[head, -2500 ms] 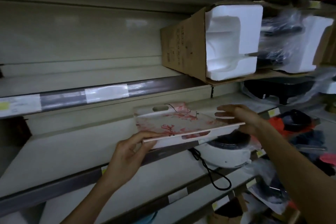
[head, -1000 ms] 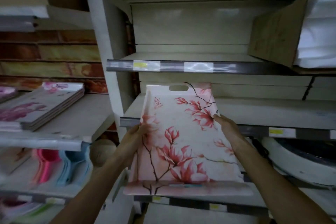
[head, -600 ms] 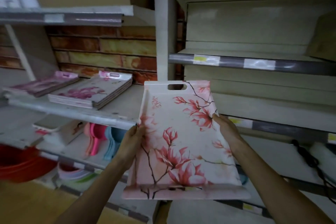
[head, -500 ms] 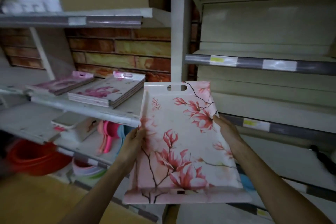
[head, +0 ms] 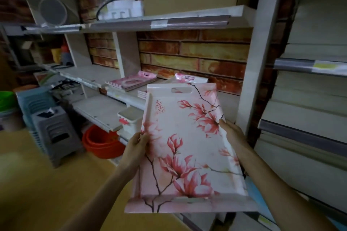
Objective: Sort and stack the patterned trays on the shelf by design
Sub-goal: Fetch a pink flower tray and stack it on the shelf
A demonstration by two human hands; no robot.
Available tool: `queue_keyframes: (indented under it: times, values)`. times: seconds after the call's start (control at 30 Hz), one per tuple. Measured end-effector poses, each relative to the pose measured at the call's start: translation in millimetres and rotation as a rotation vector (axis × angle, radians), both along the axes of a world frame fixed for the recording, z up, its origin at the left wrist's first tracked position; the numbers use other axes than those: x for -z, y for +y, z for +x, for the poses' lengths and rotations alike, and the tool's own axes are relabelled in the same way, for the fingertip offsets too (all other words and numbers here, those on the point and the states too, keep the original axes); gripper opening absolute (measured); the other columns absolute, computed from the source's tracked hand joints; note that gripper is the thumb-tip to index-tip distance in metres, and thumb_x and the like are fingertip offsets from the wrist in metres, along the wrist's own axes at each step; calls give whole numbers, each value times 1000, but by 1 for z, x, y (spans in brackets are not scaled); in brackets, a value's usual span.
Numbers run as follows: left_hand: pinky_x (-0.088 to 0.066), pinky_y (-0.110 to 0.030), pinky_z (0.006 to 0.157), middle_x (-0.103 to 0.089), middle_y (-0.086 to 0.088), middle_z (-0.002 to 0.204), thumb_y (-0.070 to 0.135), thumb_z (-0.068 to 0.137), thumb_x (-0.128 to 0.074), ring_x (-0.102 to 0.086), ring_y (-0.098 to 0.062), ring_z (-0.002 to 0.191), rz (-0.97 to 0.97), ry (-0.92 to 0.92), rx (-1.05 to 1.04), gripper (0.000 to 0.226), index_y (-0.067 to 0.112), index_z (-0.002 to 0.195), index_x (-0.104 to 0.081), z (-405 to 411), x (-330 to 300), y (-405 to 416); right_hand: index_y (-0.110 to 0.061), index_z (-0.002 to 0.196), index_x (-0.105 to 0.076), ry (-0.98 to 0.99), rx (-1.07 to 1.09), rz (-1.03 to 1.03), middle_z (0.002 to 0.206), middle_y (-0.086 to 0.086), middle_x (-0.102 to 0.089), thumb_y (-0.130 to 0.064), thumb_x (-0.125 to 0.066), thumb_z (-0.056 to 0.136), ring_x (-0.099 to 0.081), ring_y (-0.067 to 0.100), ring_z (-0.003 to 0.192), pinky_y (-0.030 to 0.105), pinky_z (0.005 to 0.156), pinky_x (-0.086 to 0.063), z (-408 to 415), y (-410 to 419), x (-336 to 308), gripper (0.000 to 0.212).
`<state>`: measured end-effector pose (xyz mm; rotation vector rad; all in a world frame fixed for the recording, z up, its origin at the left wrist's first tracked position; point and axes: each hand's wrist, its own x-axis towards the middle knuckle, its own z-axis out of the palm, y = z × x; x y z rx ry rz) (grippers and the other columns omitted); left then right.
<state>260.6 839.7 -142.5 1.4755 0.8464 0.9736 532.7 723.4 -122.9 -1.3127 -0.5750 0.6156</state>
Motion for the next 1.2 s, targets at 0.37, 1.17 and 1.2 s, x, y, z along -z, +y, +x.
queue_keyframes:
  times: [0.37, 1.17, 1.2]
  values:
    - [-53, -51, 93, -73, -10, 108, 25, 96, -55, -69, -29, 103, 16, -39, -57, 21, 15, 114, -64, -26, -16, 96, -10, 114, -67, -38, -106, -20, 98, 4, -71, -23, -56, 95, -66, 19, 91, 28, 77, -51, -15, 129, -13, 25]
    - [-56, -51, 85, -74, -13, 105, 20, 92, -62, -72, -34, 94, -35, -107, 47, 27, 22, 119, -63, -23, -52, 370, -10, 121, -64, -155, -18, -33, 99, 5, -67, -25, -56, 96, -61, 22, 92, 28, 82, -43, -6, 401, -57, 31]
    - [-56, -51, 86, -75, -12, 105, 21, 93, -61, -72, -33, 95, -25, -106, 51, 27, 22, 119, -63, -23, -52, 382, -9, 123, -63, -152, -6, -27, 102, 5, -66, -23, -56, 96, -60, 22, 94, 28, 81, -43, -10, 408, -59, 32]
